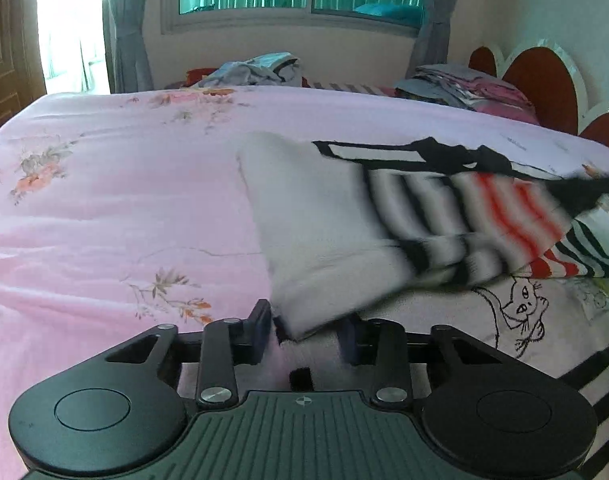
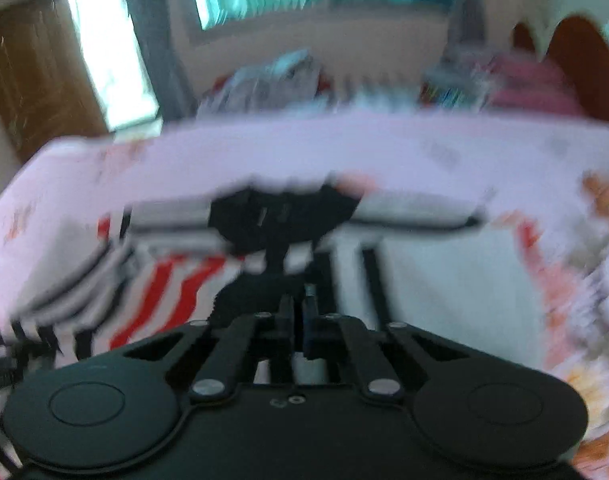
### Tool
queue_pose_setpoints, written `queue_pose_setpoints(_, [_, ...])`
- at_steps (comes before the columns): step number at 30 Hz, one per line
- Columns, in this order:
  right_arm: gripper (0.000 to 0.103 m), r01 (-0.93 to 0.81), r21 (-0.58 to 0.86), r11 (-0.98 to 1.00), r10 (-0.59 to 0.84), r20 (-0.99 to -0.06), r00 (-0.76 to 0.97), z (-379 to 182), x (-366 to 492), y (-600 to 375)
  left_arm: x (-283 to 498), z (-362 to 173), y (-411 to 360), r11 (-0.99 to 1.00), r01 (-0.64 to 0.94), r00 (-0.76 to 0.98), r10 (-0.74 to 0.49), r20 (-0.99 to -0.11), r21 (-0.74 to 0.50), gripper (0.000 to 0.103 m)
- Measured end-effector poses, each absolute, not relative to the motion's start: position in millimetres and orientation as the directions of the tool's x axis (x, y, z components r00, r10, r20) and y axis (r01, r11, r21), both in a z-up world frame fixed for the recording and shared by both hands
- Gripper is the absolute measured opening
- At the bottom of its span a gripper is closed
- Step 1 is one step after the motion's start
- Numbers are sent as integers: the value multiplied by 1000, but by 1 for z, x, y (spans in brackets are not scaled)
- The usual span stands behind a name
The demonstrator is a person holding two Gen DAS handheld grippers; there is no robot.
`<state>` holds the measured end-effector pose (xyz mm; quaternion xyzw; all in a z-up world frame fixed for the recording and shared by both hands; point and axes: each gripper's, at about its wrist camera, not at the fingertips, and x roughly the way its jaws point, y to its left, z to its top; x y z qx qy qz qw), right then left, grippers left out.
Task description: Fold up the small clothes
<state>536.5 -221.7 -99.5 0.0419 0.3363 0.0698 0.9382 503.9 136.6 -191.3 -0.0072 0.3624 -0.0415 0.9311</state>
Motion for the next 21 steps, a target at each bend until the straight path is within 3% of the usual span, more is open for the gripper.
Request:
queue_pose_setpoints(2, [4, -37, 118, 992, 103, -616, 781, -93, 531, -243, 504, -192, 138, 995, 82, 729, -94, -678, -50, 31])
queue_pose_setpoints(6, [4, -32, 113, 993, 102, -695, 712, -120, 528, -263, 509, -192, 134, 995, 88, 721, -90, -688, -39, 31])
queue_pose_setpoints(21, [4, -21, 138, 990, 118, -741, 661, -144, 517, -261, 517, -190, 134, 996, 70, 700, -84, -709, -48, 31])
